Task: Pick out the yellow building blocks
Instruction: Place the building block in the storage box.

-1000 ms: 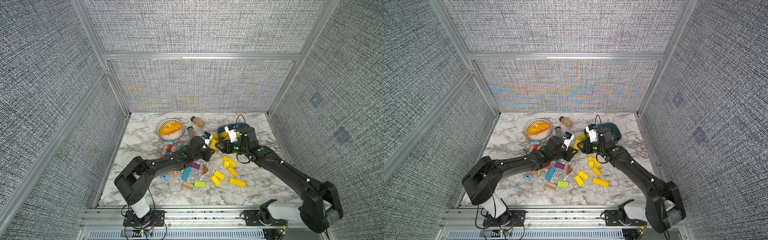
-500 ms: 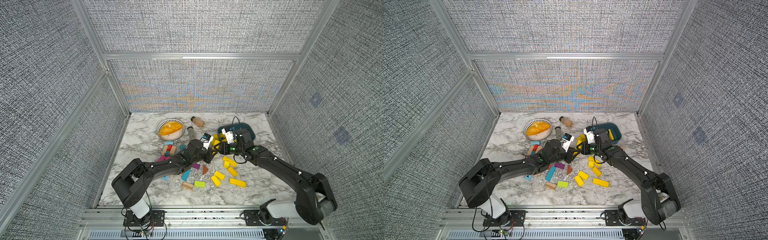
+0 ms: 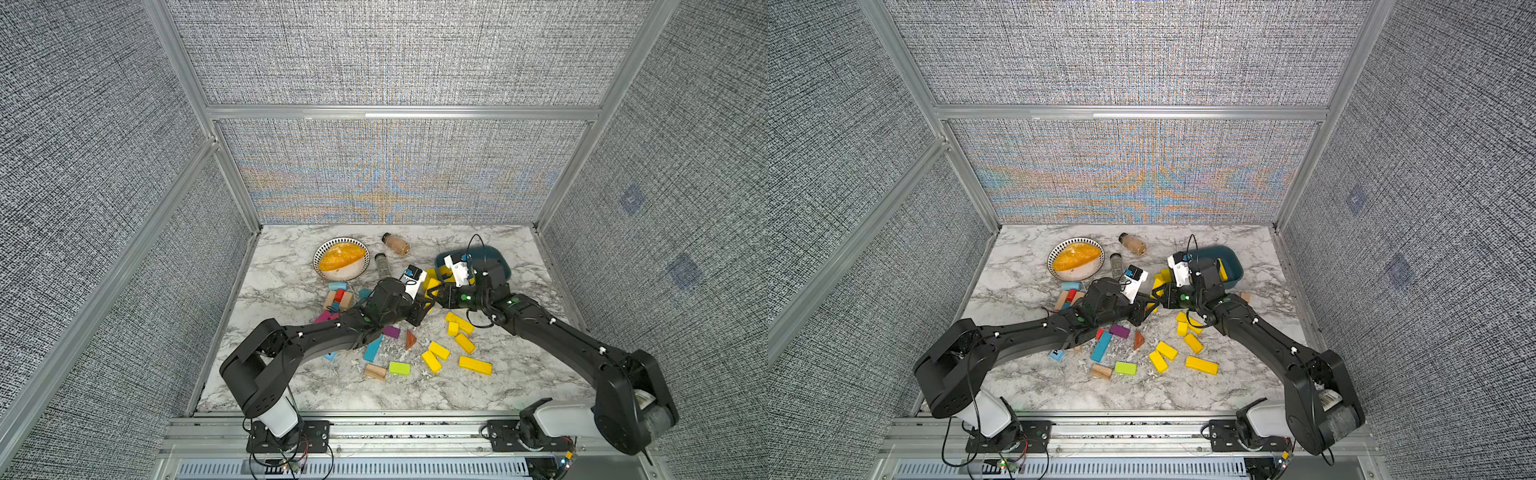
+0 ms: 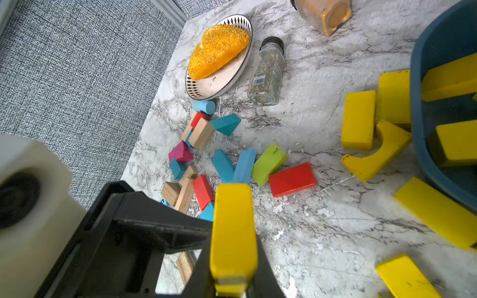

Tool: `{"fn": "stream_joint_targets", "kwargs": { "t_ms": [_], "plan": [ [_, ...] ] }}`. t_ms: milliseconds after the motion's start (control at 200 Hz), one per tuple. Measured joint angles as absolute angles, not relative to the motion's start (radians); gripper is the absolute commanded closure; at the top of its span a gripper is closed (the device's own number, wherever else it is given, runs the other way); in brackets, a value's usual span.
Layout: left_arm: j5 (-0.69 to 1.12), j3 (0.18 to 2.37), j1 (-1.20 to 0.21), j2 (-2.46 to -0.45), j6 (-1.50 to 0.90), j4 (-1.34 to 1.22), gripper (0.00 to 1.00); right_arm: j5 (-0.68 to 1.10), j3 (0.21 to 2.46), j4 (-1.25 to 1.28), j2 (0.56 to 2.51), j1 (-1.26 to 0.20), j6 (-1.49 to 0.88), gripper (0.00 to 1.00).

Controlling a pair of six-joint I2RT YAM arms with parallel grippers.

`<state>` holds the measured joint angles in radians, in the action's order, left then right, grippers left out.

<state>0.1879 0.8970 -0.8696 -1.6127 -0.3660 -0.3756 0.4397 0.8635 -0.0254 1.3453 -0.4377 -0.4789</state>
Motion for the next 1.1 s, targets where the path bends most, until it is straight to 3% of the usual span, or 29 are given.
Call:
{"fn": "stream_joint_targets", "kwargs": {
  "t_ms": [110,160,320,506,886,1096],
  "plan": [
    [0.182,0.892,-0.874,-1.581,-0.363,-0.376,0.20,0.426,0.875,-0.023,1.341,-0.406,-0.487,1.00],
    [0.170,0.884,-0.875,-1.561,-0.354,-0.376,0.16,0.413,0.891,-0.024,1.343,-0.377,-0.486,1.00],
    [0.075,0.839,-0.875,-1.475,-0.340,-0.369,0.16,0.353,0.989,-0.030,1.416,-0.223,-0.466,1.00],
    [-0.058,0.788,-0.875,-1.380,-0.337,-0.336,0.17,0.203,1.180,-0.131,1.660,-0.101,-0.376,1.00],
    [-0.135,0.756,-0.875,-1.386,-0.341,-0.295,0.17,0.037,1.442,-0.319,1.987,-0.084,-0.233,1.00],
    [-0.134,0.778,-0.875,-1.401,-0.340,-0.267,0.18,0.031,1.496,-0.355,2.050,-0.084,-0.211,0.76]
  ]
}}
